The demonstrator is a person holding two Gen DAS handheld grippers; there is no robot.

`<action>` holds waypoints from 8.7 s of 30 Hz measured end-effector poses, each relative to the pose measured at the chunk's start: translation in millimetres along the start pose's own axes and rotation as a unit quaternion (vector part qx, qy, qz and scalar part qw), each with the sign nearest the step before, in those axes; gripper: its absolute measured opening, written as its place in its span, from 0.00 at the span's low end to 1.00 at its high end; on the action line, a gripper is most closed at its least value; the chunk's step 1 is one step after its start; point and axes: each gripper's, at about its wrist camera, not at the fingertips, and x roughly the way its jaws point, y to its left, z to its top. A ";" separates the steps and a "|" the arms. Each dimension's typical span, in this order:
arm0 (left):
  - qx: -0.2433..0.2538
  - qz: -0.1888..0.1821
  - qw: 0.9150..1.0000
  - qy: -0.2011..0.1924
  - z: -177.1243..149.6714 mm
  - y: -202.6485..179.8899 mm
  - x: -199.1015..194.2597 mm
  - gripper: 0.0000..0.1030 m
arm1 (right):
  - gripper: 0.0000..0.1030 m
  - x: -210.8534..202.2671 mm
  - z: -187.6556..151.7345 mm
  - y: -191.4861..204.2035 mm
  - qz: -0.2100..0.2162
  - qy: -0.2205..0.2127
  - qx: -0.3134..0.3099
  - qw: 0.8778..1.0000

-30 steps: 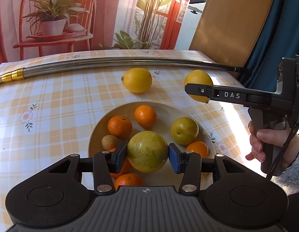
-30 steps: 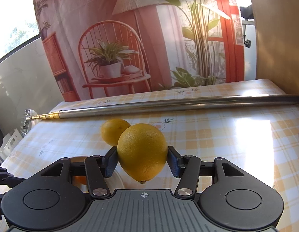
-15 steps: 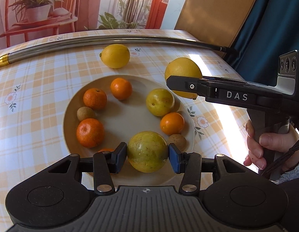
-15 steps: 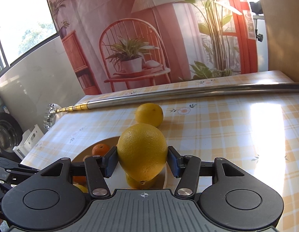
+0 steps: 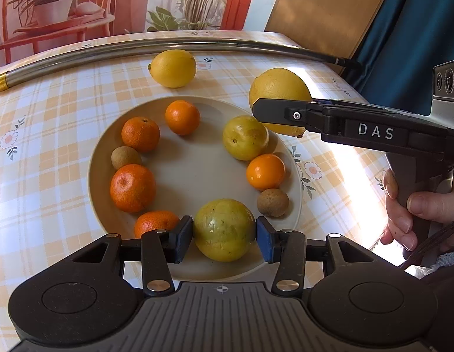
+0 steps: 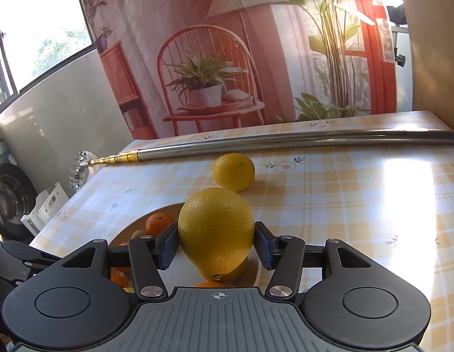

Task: Organize fruits
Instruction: 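Carry the yellow-green citrus and lemon over the white plate with both tools, then open the left tool to drop the citrus while the right tool holds the lemon, then lower the lemon onto the plate and open the right tool, then grasp the last yellow lemon on the table with the right tool, then carry the lemon over the white plate with the right tool, then open the right tool to release the lemon onto the plate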

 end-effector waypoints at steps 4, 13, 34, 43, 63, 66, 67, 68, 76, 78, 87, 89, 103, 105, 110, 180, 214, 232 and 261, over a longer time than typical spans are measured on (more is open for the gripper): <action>0.001 0.012 1.000 -0.006 -0.3 0.2 -2.2 0.48 | 0.49 2.4 -0.6 2.0 0.000 0.005 -0.001 1.000; -0.006 0.063 0.994 -0.092 2.3 1.6 -35.3 0.62 | 0.49 3.9 -1.2 12.4 0.001 0.013 -0.017 1.000; -0.118 0.201 0.955 -0.182 8.9 54.9 -89.6 0.73 | 0.49 42.9 11.8 56.1 0.037 0.081 -0.088 0.992; -0.136 0.208 0.953 -0.174 0.4 66.5 -90.7 0.73 | 0.49 64.0 4.1 73.2 0.054 0.120 -0.116 0.985; -0.124 0.213 0.957 -0.150 1.3 64.4 -81.7 0.74 | 0.51 73.0 -2.6 73.4 0.060 0.143 -0.112 0.982; -0.123 0.213 0.958 -0.148 2.5 64.1 -81.0 0.74 | 0.50 69.1 -1.2 72.4 0.061 0.135 -0.107 0.983; -0.122 0.213 0.958 -0.148 2.2 63.8 -80.7 0.74 | 0.50 68.2 -0.8 72.1 0.060 0.133 -0.107 0.983; -0.122 0.214 0.958 -0.147 1.8 63.9 -80.7 0.74 | 0.50 67.1 -0.2 72.1 0.060 0.130 -0.107 0.984; -0.122 0.215 0.958 -0.148 0.6 63.2 -79.9 0.75 | 0.55 50.6 7.1 69.3 0.046 0.091 -0.107 0.989; -0.122 0.215 0.958 -0.149 0.2 63.1 -80.0 0.75 | 0.55 46.2 12.3 65.9 0.038 0.078 -0.105 0.991; -0.114 0.209 0.958 -0.161 12.3 62.7 -83.5 0.75 | 0.55 38.9 40.7 37.8 -0.012 0.033 -0.111 0.993; -0.111 0.208 0.958 -0.165 17.6 62.9 -84.2 0.75 | 0.55 40.0 46.2 30.6 -0.021 0.027 -0.112 0.993; -0.107 0.209 0.958 -0.164 42.5 69.5 -66.6 0.76 | 0.90 83.1 77.8 -10.8 -0.041 0.004 -0.088 0.995; -0.108 0.210 0.958 -0.162 43.7 71.7 -63.9 0.76 | 0.94 94.5 80.7 -10.4 -0.035 0.011 -0.090 0.995; -0.119 0.211 0.958 -0.154 44.9 78.2 -57.7 0.76 | 0.95 121.7 83.2 -3.6 -0.025 0.033 -0.121 0.992; -0.121 0.207 0.960 -0.145 25.1 50.7 -69.5 0.76 | 0.55 22.6 21.9 11.7 0.027 0.026 -0.023 0.999; -0.133 0.184 0.961 -0.159 3.3 42.2 -83.0 0.90 | 0.56 29.5 -1.4 43.3 0.051 0.100 -0.049 0.992; -0.133 0.190 0.960 -0.154 2.1 41.1 -83.1 0.90 | 0.56 26.8 -7.1 44.4 0.056 0.117 -0.047 0.990; -0.135 0.189 0.962 -0.145 -0.5 40.6 -80.3 0.90 | 0.47 12.1 -7.8 36.2 0.068 0.106 -0.033 0.991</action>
